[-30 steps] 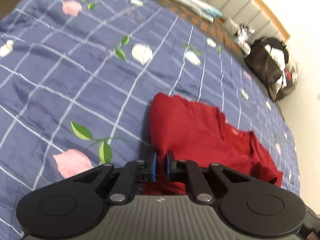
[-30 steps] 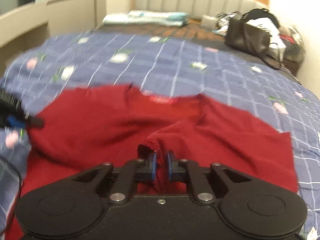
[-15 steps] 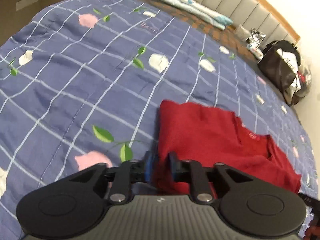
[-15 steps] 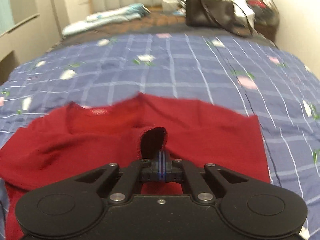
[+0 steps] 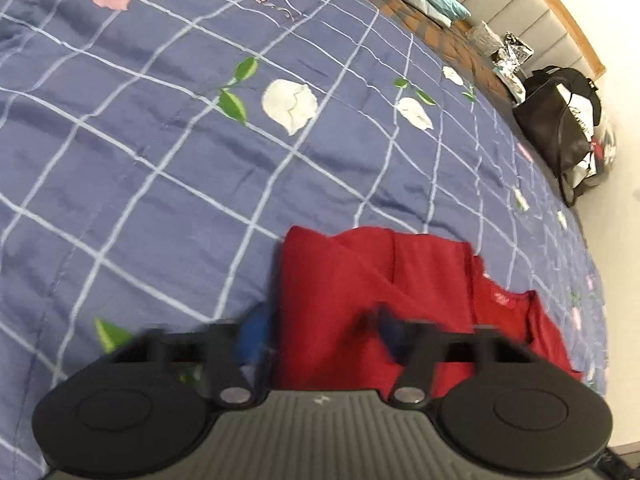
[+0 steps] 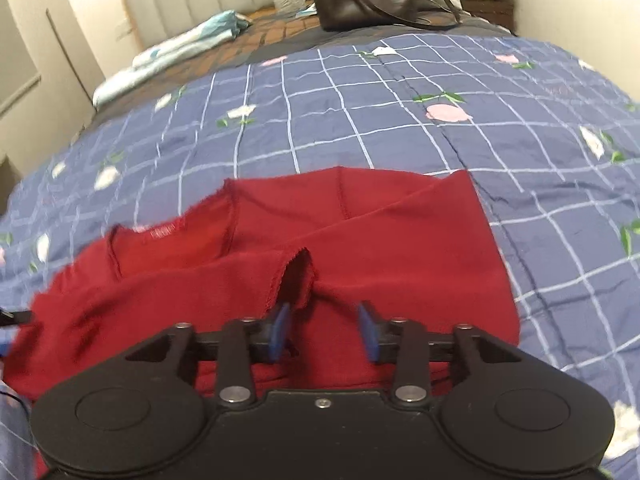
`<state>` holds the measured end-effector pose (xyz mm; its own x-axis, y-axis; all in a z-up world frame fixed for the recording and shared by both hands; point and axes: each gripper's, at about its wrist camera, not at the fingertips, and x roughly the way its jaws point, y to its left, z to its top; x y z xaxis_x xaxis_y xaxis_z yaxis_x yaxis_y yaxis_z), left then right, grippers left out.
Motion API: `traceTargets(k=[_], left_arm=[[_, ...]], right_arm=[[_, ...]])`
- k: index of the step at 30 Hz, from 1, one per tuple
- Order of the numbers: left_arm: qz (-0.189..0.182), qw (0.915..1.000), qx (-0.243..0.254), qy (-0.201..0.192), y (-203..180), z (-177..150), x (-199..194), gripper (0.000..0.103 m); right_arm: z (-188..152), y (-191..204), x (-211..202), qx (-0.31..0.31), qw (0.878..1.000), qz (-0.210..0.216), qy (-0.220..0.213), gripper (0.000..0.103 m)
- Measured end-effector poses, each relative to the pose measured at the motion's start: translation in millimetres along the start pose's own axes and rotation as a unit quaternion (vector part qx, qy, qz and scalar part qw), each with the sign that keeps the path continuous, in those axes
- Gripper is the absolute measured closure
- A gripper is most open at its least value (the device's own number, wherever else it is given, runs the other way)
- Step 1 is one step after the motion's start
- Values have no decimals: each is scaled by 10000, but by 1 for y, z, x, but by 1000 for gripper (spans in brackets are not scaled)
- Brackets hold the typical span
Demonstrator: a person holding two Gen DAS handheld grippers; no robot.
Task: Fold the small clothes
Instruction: 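Fold the hem up toward the collar with both grippers, then open both grippers and release the folded sweater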
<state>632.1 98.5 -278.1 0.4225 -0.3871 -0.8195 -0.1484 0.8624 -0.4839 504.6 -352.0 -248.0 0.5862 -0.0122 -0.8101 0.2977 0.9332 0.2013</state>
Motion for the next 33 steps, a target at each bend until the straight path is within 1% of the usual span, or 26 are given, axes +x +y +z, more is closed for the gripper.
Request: traceTargets(k=[1, 2, 4, 6, 8, 10, 12, 13, 14, 15, 16, 17, 18, 19, 20, 21, 22, 23, 24, 27, 29, 32, 33], left_arm=[[-30, 10000, -20, 13, -1, 1, 0, 94], [-37, 9999, 25, -142, -3, -1, -5, 95], [-24, 9975, 365, -608, -15, -7, -19, 97], [158, 9905, 869, -1051, -30, -16, -34, 97], [370, 9834, 1236, -1275, -42, -22, -39, 97], [523, 9822, 1291, -1261, -44, -24, -35, 97], [674, 9859, 1062, -1107, -35, -23, -24, 97], [692, 9875, 925, -1074, -31, -22, -22, 97], [682, 9898, 740, -1012, -24, -20, -20, 96], [649, 9913, 619, -961, -19, -19, -22, 95], [668, 9917, 556, -950, -18, -19, -23, 89], [731, 9908, 587, -972, -18, -19, -26, 87], [805, 9893, 627, -1044, -19, -20, -29, 82], [809, 9879, 681, -1132, -20, -23, -34, 70], [783, 9870, 724, -1203, -23, -26, -40, 63], [784, 9860, 737, -1272, -24, -31, -45, 53], [813, 9850, 752, -1324, -27, -34, -50, 51], [856, 9848, 762, -1304, -28, -39, -53, 51], [883, 9855, 743, -1241, -28, -44, -54, 51], [891, 9881, 612, -1096, -23, -58, -57, 53], [884, 9896, 510, -1016, -19, -68, -61, 57], [905, 9912, 369, -895, -9, -81, -64, 73], [915, 9918, 322, -830, -5, -85, -64, 86]], right_arm=[[1, 1, 2, 11, 10000, 44, 23, 59], [1, 1, 3, 17, 9999, 97, 47, 59], [3, 3, 7, 37, 9997, 230, 97, 59], [4, 4, 7, 75, 9996, 258, 64, 59], [5, 4, 4, 111, 9998, 179, -22, 62], [5, 2, 3, 128, 9999, 71, -33, 66], [4, -1, 5, 92, 10000, 21, 24, 66], [3, -2, 6, 68, 10000, 8, 66, 65], [2, -2, 6, 40, 9999, -11, 92, 61], [1, -2, 5, 6, 10000, -36, 91, 59], [0, -2, 3, -38, 10000, -63, 53, 54], [0, -1, 0, -85, 9999, -86, 0, 47], [0, 0, -3, -138, 9998, -104, -53, 44], [0, 2, -6, -210, 9996, -129, -129, 38], [0, 5, -9, -274, 9993, -134, -207, 36], [-1, 7, -10, -299, 9992, -127, -249, 29], [-2, 10, -11, -312, 9990, -123, -290, 20], [-3, 13, -12, -336, 9989, -107, -325, 16], [-5, 17, -11, -381, 9987, -78, -342, 16], [-10, 26, -5, -459, 9986, -99, -231, 15], [-14, 30, 0, -493, 9983, -250, -173, 15], [-21, 29, 10, -611, 9959, -666, 0, 15], [-23, 26, 12, -614, 9953, -744, 77, 15]])
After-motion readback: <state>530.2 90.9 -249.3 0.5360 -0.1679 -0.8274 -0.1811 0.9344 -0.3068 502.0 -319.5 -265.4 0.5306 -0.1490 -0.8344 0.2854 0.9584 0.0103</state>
